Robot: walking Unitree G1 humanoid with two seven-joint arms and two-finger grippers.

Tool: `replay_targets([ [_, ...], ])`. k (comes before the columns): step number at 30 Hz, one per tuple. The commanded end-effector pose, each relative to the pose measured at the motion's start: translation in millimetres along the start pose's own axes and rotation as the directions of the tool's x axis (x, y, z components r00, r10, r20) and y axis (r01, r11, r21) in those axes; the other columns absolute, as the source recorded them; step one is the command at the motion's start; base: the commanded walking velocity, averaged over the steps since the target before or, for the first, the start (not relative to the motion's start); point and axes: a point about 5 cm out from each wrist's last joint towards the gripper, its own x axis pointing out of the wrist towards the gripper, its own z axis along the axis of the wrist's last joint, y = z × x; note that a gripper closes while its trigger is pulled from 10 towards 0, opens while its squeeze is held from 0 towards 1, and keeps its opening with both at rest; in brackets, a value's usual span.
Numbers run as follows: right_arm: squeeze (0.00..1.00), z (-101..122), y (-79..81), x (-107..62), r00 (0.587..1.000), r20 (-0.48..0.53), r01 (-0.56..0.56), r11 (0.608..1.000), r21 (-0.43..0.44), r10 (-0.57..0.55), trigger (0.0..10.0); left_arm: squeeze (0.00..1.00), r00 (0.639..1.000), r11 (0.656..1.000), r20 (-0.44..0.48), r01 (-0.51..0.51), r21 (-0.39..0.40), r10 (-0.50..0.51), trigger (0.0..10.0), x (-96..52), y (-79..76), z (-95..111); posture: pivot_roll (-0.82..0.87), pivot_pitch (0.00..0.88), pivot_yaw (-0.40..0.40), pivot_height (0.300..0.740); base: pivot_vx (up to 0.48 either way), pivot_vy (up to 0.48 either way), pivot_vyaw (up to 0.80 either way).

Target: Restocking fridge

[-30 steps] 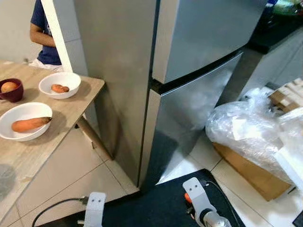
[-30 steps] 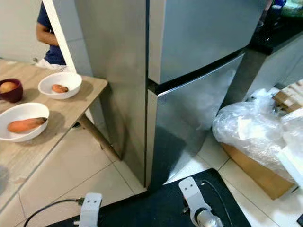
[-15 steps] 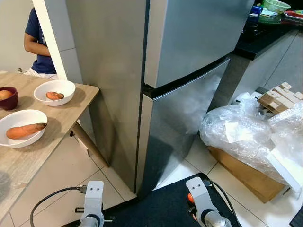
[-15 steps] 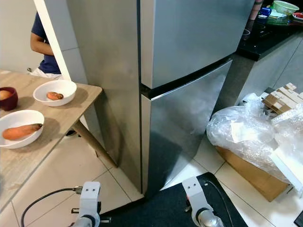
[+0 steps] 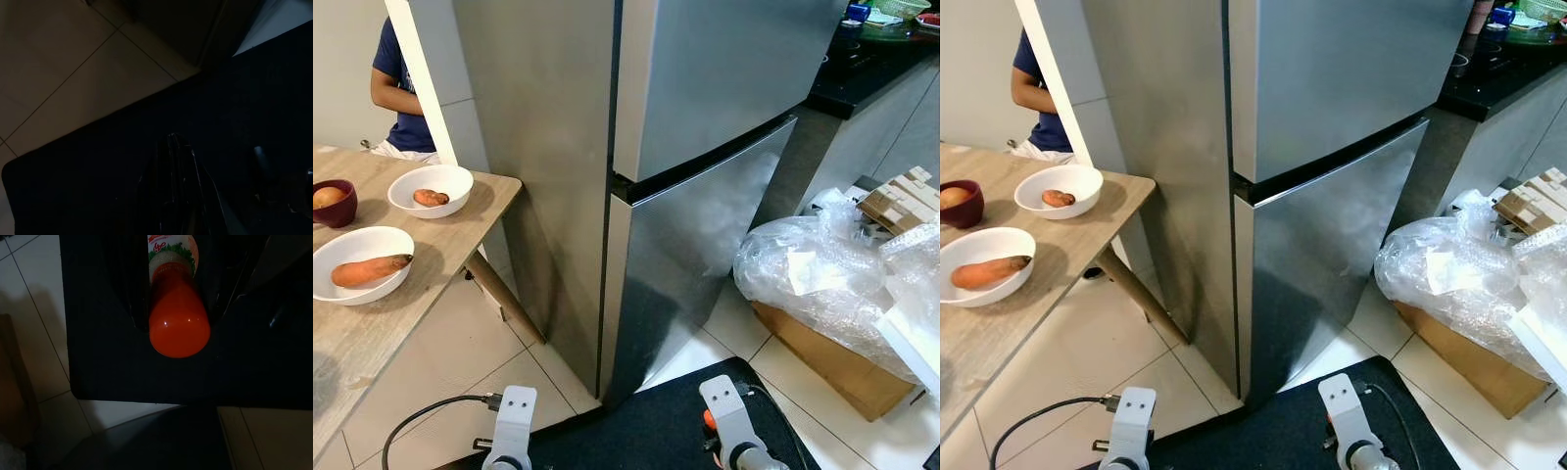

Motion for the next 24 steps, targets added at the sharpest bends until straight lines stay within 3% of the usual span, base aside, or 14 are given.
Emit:
replay_targets([
  [1, 0.00, -1.6, -0.4, -0.5, 1.000, -0.005, 0.011, 1.000, 0.008, -0.011, 10.0, 0.00, 0.999, 0.999, -0.020, 0.032, 0.001, -0.032, 10.0, -0.5, -9.5, -3.8, -0.11, 0.071, -0.034, 0.740, -0.349, 0.000, 0.00],
  [24, 0.00, 0.2, -1.7, 0.2, 1.000, -0.002, 0.013, 1.000, 0.010, -0.013, 10.0, 0.00, 0.997, 0.997, -0.009, 0.071, -0.013, -0.071, 10.0, 1.8, -16.6, 2.4, -0.12, 0.072, -0.033, 0.740, -0.372, 0.000, 0.00],
])
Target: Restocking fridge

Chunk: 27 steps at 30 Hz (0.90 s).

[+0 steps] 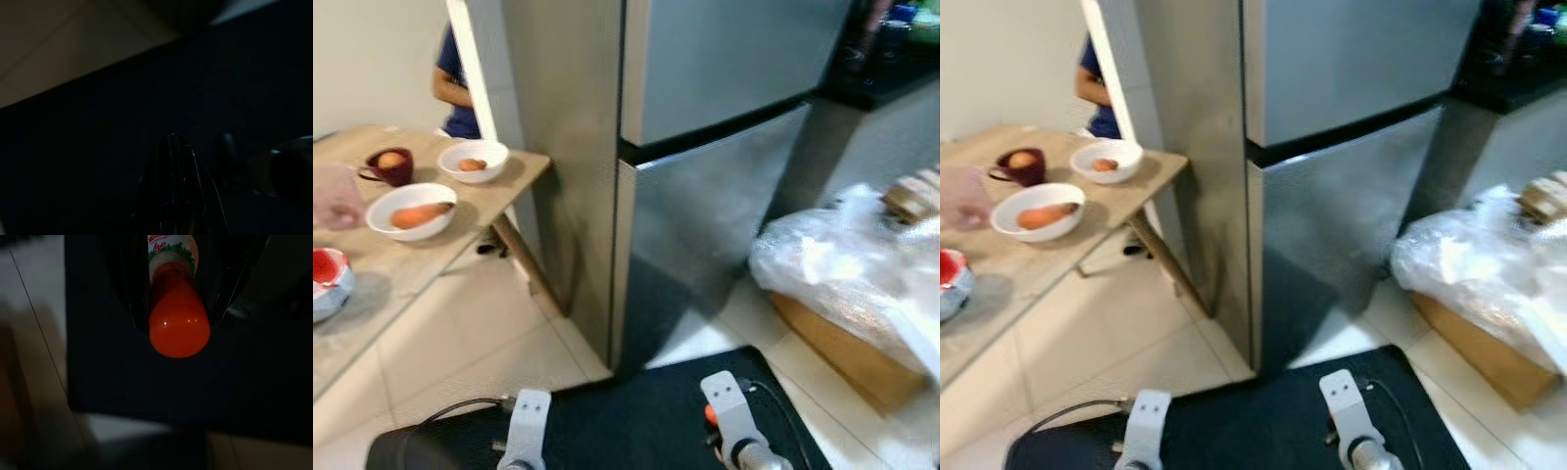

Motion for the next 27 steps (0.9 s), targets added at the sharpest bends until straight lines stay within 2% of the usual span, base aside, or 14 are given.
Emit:
replay_targets([
  [1, 0.00, 3.8, 3.4, 1.4, 1.000, 0.010, -0.006, 1.000, 0.008, 0.006, 10.0, 0.00, 1.000, 1.000, -0.023, -0.004, -0.012, 0.004, 10.0, -1.9, 0.2, -6.5, -0.12, 0.073, -0.033, 0.740, 0.000, 0.000, 0.00],
  [19, 0.00, 4.4, 1.8, 1.8, 1.000, 0.005, -0.010, 1.000, -0.002, 0.010, 10.0, 0.00, 0.999, 1.000, -0.043, 0.008, -0.005, -0.008, 10.0, -2.4, 0.4, -9.0, -0.12, 0.066, -0.033, 0.740, 0.000, 0.000, 0.00],
  [27, 0.00, 3.9, 1.8, 1.9, 1.000, -0.003, -0.011, 1.000, 0.000, 0.011, 10.0, 0.00, 0.999, 1.000, -0.048, 0.012, 0.011, -0.011, 10.0, -3.1, -0.2, -11.1, -0.12, 0.060, -0.030, 0.740, 0.000, 0.000, -0.75],
])
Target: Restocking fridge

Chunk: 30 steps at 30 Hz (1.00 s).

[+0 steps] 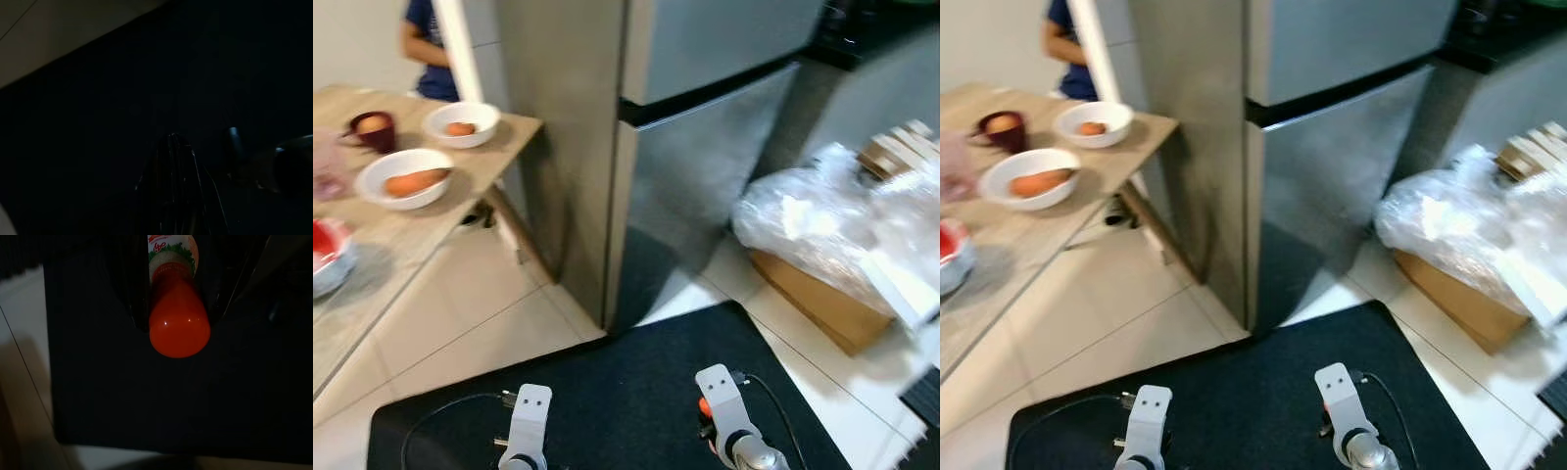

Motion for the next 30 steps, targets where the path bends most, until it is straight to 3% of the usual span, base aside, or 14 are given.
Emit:
replay_targets([
  [1, 0.00, -9.3, -1.8, -2.8, 0.999, -0.035, 0.007, 1.000, 0.006, -0.007, 10.0, 0.00, 1.000, 1.000, -0.013, 0.004, 0.015, -0.004, 10.0, -0.9, 0.4, -3.1, -0.12, 0.060, -0.030, 0.740, 0.000, 0.000, -0.80],
  [10, 0.00, -8.9, -0.5, -2.8, 1.000, -0.030, 0.005, 1.000, 0.002, -0.005, 10.0, 0.00, 1.000, 0.999, -0.015, 0.014, 0.044, -0.013, 10.0, -1.6, -0.2, -4.9, -0.12, 0.056, -0.027, 0.740, 0.000, 0.000, -0.74],
  [21, 0.00, -8.0, 0.8, -2.7, 1.000, -0.021, 0.003, 1.000, 0.004, -0.003, 10.0, 0.00, 1.000, 0.998, -0.004, 0.022, 0.054, -0.022, 10.0, -1.6, -0.7, -3.9, -0.12, 0.053, -0.022, 0.740, 0.000, 0.000, 0.00],
  [30, 0.00, -8.2, 1.6, -2.9, 1.000, -0.018, -0.003, 1.000, 0.002, 0.003, 10.0, 0.00, 0.999, 1.000, 0.030, 0.022, 0.006, -0.022, 10.0, -0.3, -0.3, 2.7, -0.12, 0.052, -0.022, 0.740, 0.139, 0.000, 0.00],
])
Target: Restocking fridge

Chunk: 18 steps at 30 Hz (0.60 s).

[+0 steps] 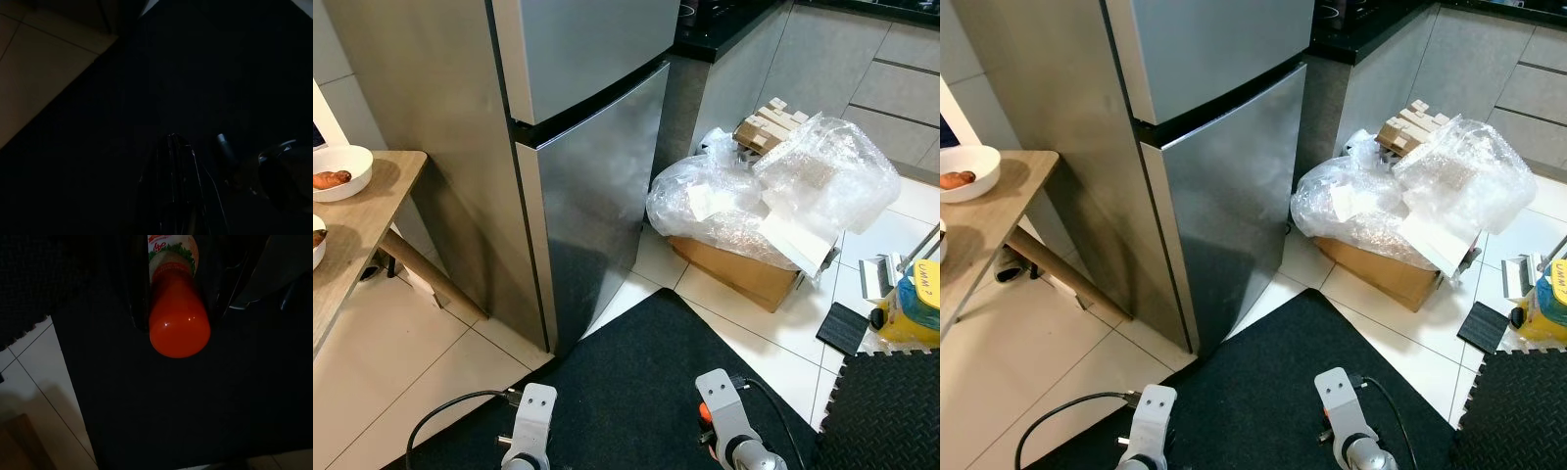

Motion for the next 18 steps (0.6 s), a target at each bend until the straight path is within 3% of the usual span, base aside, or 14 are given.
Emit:
replay_targets([
  [1, 0.00, -3.6, -1.4, -1.5, 1.000, -0.006, 0.004, 1.000, -0.002, -0.004, 10.0, 0.00, 1.000, 1.000, 0.010, -0.002, -0.012, 0.002, 10.0, 0.0, 1.5, 1.3, -0.12, 0.053, -0.022, 0.740, 0.345, 0.000, 0.00],
  [15, 0.00, -3.8, -1.7, -1.5, 1.000, -0.008, 0.008, 1.000, -0.003, -0.008, 10.0, 0.00, 1.000, 1.000, 0.010, 0.019, 0.005, -0.019, 10.0, 0.5, -1.1, 2.1, -0.13, 0.052, -0.019, 0.740, 0.339, 0.000, 0.00],
  [18, 0.00, -4.0, -2.0, -1.5, 1.000, -0.009, 0.009, 1.000, -0.002, -0.009, 10.0, 0.00, 1.000, 1.000, 0.011, 0.017, 0.017, -0.017, 10.0, 0.6, -1.2, 2.4, -0.13, 0.052, -0.018, 0.740, 0.000, 0.000, 0.00],
])
